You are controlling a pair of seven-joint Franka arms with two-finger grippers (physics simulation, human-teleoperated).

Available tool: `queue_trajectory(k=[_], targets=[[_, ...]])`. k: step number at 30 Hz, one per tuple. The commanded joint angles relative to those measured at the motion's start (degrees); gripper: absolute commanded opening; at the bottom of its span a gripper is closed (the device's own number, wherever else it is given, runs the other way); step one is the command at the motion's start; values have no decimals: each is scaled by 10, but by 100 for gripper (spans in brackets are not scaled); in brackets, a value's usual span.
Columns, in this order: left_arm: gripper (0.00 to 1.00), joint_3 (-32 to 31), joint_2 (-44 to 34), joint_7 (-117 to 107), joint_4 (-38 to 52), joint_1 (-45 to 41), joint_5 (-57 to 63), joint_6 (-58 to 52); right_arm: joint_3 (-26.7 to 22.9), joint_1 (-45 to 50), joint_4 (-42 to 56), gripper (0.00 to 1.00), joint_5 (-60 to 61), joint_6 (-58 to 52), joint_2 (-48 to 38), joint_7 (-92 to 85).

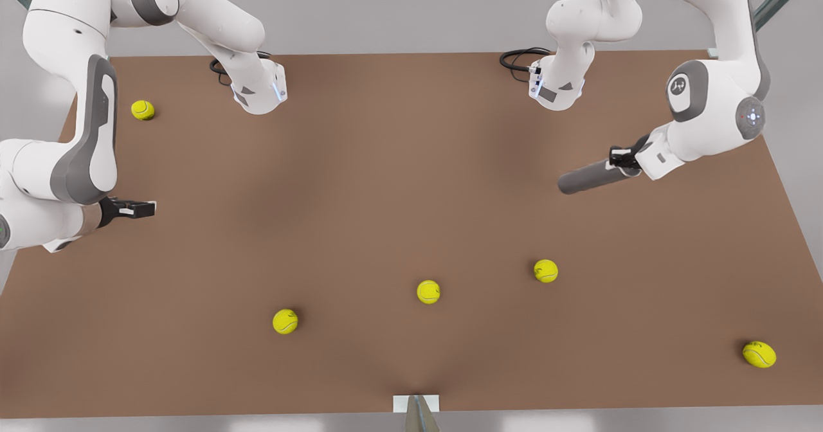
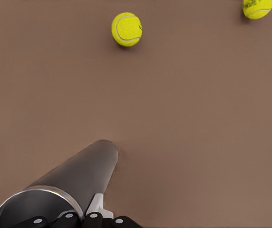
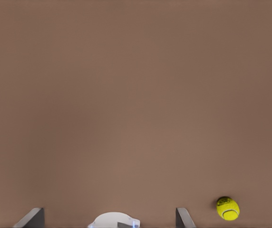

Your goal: Put the tennis tube upright

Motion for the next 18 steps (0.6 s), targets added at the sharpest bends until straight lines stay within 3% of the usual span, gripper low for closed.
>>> queue_trajectory(k=[1,18], targets=[[21,-3,1,-7,3,2,40,1,0,0,0,100,0,0,0,0],[21,-26,88,-110,5,-12,71,95,0,0,0,100,-1,0,0,-1]])
